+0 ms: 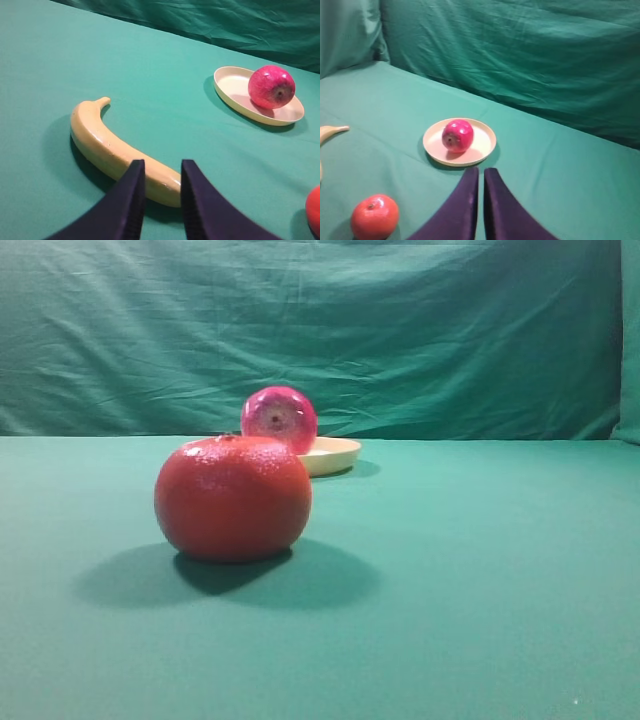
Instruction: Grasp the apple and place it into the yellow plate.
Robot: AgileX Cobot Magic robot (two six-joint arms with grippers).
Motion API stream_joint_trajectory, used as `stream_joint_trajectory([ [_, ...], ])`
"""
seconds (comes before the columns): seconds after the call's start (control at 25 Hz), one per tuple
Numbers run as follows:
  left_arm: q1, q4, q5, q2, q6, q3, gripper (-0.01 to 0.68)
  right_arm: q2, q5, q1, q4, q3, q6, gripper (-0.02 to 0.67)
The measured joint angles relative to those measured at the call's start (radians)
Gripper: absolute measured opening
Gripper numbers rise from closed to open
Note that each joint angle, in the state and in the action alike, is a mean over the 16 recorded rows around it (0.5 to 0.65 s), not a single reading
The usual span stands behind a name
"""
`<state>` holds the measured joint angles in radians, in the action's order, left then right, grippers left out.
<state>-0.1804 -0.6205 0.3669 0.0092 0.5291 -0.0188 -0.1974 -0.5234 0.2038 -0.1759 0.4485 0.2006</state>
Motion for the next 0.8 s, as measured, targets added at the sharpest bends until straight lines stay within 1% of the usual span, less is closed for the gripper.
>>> stream_joint_trajectory([
  [0.2, 0.0, 0.0, 0.0, 0.0, 0.0, 0.0, 0.157, 0.108, 0.043, -0.056, 0.0, -0.144, 0.001, 0.0],
  [0.44, 0.0, 0.0, 0.0, 0.0, 0.0, 0.0, 0.157, 0.189, 0.07, -0.091, 0.0, -0.295, 0.003, 0.0],
  [0.8, 0.0, 0.0, 0.0, 0.0, 0.0, 0.0, 0.157, 0.209, 0.089, -0.115, -0.003, -0.433, 0.004, 0.0],
])
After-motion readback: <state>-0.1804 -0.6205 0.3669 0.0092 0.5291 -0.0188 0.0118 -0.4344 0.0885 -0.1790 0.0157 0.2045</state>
